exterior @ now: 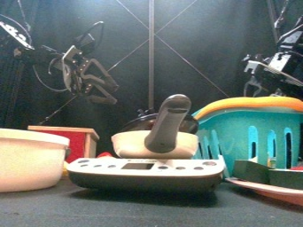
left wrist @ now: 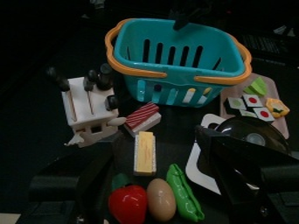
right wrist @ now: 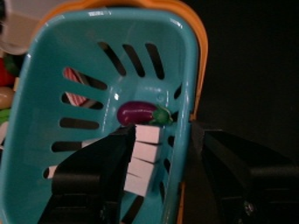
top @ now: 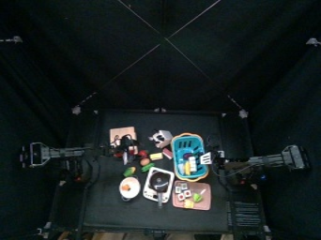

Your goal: Grab egg

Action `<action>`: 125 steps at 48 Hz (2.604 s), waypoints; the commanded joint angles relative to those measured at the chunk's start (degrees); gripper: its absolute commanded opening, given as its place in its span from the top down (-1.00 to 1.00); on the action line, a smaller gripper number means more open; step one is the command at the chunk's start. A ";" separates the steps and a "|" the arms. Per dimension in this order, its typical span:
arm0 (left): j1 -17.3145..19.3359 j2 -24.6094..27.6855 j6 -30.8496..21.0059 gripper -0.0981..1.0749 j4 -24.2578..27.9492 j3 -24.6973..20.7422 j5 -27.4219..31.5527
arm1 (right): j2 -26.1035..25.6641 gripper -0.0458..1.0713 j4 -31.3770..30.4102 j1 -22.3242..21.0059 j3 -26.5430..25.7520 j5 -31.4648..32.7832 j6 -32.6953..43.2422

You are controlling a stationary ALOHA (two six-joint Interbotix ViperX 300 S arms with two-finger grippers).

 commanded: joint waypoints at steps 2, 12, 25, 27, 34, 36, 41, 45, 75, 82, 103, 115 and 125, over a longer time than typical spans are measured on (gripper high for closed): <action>-2.81 1.58 -0.18 -0.85 -0.09 -2.02 4.31 | -0.44 -0.65 -14.33 -0.97 -1.41 -5.54 0.79; -6.86 5.01 -0.26 -0.85 -3.43 -5.36 19.51 | -0.35 -0.65 -22.41 -6.06 -1.49 -14.50 0.44; -13.36 10.99 -0.18 -0.85 -5.19 -9.58 30.41 | 1.23 -0.65 -21.88 -10.20 -0.18 -18.72 0.53; -14.33 12.04 -0.09 -0.85 -5.10 -9.93 30.76 | 1.41 -0.65 -21.88 -10.81 -0.53 -18.98 0.35; -14.94 15.12 -0.18 -0.85 -3.96 -11.95 32.70 | 1.76 -0.65 -21.88 -11.16 -0.35 -19.95 0.35; -14.94 15.91 -0.18 -0.85 -3.43 -12.74 33.75 | 1.85 -0.65 -21.80 -11.25 -0.09 -20.13 0.35; -14.94 17.84 -0.18 -0.85 -2.46 -14.59 36.83 | 1.93 -0.65 -21.80 -11.16 0.35 -20.30 0.44; -14.85 19.42 -0.18 -0.85 -1.85 -15.73 38.94 | 1.93 -0.65 -21.80 -11.25 0.53 -20.30 0.35; -13.18 22.59 -0.18 -0.69 1.14 -20.65 43.95 | 1.93 -0.65 -21.36 -12.92 1.58 -20.30 0.35; -13.10 22.85 -0.26 -0.60 0.88 -20.57 43.95 | 2.02 -0.65 -21.09 -13.10 1.76 -20.30 0.35; -12.22 24.35 -0.70 -0.62 -1.23 -20.65 43.95 | 2.02 -0.65 -21.09 -13.10 2.02 -20.30 0.35; -11.34 24.52 -0.35 -0.62 -3.43 -20.21 43.07 | 1.93 -0.65 -21.09 -13.45 2.29 -20.30 0.35; -11.07 24.70 -0.26 -0.62 -4.04 -19.60 41.92 | 2.02 -0.65 -21.18 -13.62 2.37 -20.30 0.35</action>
